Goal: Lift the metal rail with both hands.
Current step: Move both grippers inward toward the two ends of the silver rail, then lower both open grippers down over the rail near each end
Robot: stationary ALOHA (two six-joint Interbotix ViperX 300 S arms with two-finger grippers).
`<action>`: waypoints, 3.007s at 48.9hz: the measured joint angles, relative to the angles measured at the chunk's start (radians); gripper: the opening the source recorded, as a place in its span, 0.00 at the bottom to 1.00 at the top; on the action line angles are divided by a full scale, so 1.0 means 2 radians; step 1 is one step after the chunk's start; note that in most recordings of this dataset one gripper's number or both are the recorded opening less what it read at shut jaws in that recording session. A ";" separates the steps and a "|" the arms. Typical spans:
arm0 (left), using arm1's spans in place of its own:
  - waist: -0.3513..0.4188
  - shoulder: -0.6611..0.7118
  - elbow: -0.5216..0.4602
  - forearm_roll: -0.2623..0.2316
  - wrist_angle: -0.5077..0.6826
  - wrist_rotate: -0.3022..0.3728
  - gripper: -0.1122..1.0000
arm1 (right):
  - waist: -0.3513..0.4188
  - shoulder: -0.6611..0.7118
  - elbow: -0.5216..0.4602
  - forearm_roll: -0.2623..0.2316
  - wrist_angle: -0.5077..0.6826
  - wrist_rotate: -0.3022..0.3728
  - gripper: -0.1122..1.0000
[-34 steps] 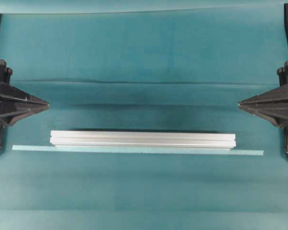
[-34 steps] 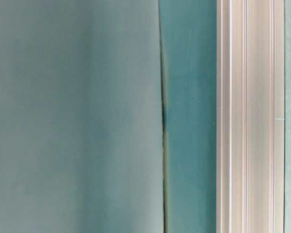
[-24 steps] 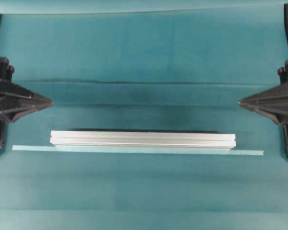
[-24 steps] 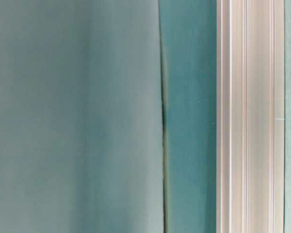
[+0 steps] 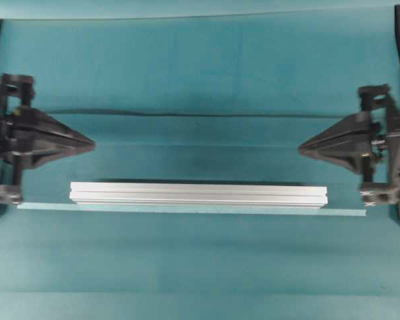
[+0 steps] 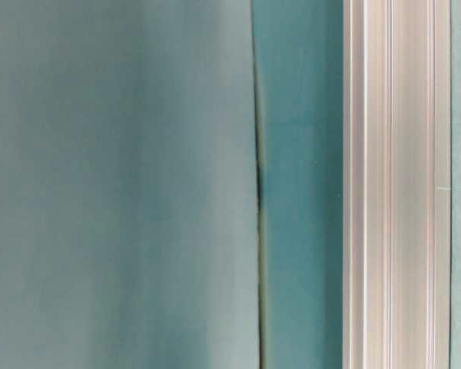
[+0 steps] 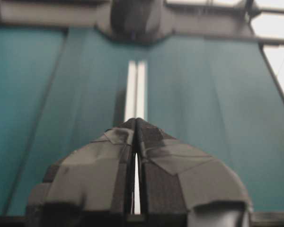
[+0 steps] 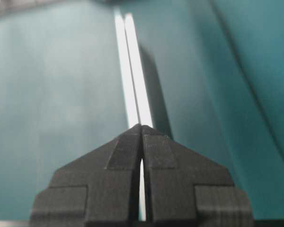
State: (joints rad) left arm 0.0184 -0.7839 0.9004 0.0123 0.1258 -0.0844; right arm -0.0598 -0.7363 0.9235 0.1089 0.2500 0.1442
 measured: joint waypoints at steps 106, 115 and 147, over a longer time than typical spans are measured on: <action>-0.022 0.320 -0.160 0.004 0.287 0.025 0.99 | 0.022 0.345 -0.226 -0.018 0.324 -0.086 0.96; -0.022 0.334 -0.155 0.004 0.271 0.025 0.99 | 0.027 0.347 -0.213 -0.018 0.315 -0.079 0.96; -0.015 0.397 -0.142 0.005 0.219 0.025 0.99 | 0.032 0.366 -0.176 -0.018 0.263 -0.072 0.96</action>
State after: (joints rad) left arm -0.0123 0.0107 0.6167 0.0215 0.5645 -0.0337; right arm 0.0046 -0.0046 0.5722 0.0721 0.7762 0.0000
